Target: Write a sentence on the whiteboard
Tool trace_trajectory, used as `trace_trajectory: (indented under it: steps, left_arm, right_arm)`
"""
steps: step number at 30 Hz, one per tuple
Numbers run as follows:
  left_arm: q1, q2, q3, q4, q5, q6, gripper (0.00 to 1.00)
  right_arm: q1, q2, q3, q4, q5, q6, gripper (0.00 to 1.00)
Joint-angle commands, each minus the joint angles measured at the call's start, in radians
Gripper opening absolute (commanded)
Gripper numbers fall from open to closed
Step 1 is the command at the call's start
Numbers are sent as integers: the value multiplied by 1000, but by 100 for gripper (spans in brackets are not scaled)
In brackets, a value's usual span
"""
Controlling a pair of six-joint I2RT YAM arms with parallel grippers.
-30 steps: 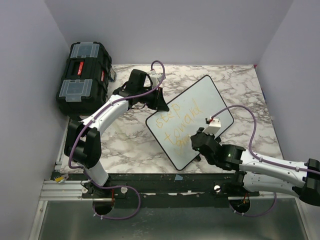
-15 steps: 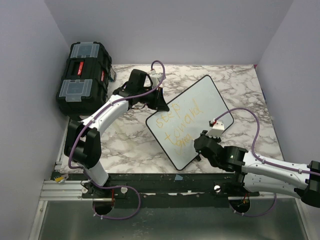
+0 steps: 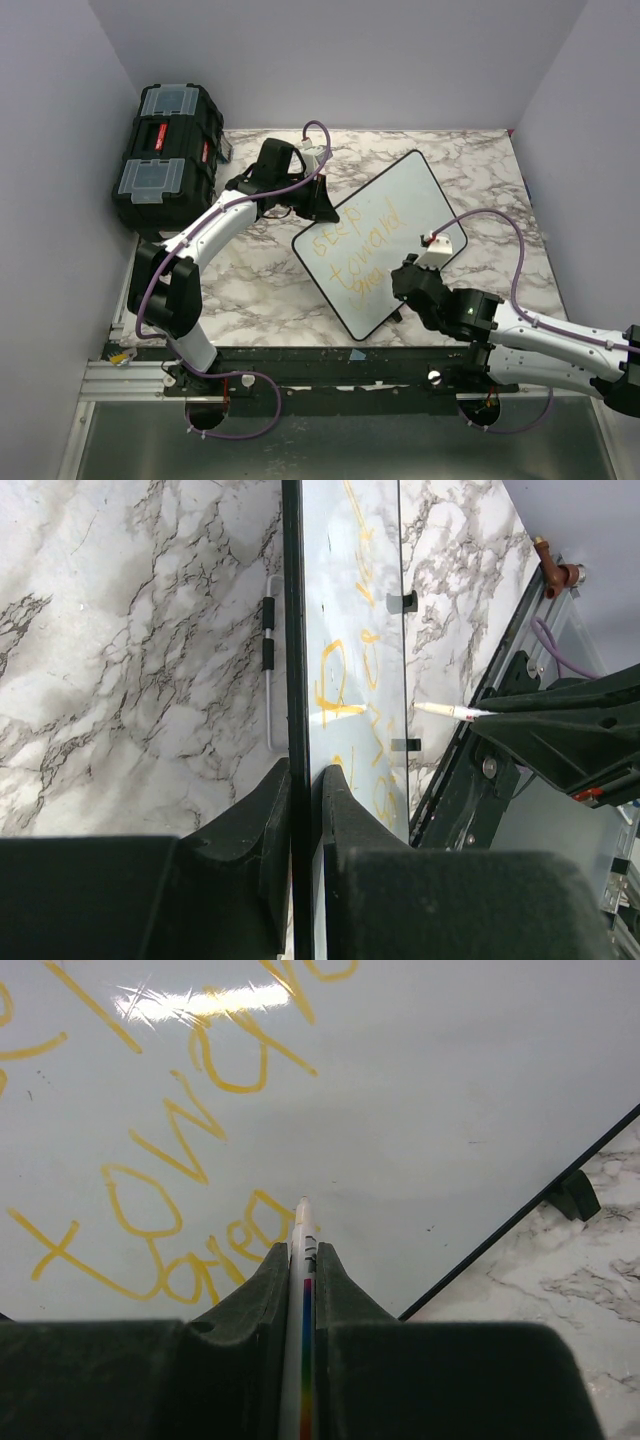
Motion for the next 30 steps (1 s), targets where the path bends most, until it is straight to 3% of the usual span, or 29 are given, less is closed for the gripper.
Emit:
trace_trajectory:
  steps: [1, 13, 26, 30]
  left_arm:
    - [-39, -10, -20, -30, -28, 110, 0]
    - [-38, -18, -21, -35, -33, 115, 0]
    - [-38, -16, -31, -34, -31, 119, 0]
    - [-37, -17, -29, -31, -31, 120, 0]
  right_arm:
    - [-2, -3, 17, 37, 27, -45, 1]
    - [-18, -16, 2, 104, -42, -120, 1]
    - [-260, -62, -36, 144, -289, -180, 1]
    - [-270, -65, -29, 138, -287, -205, 1]
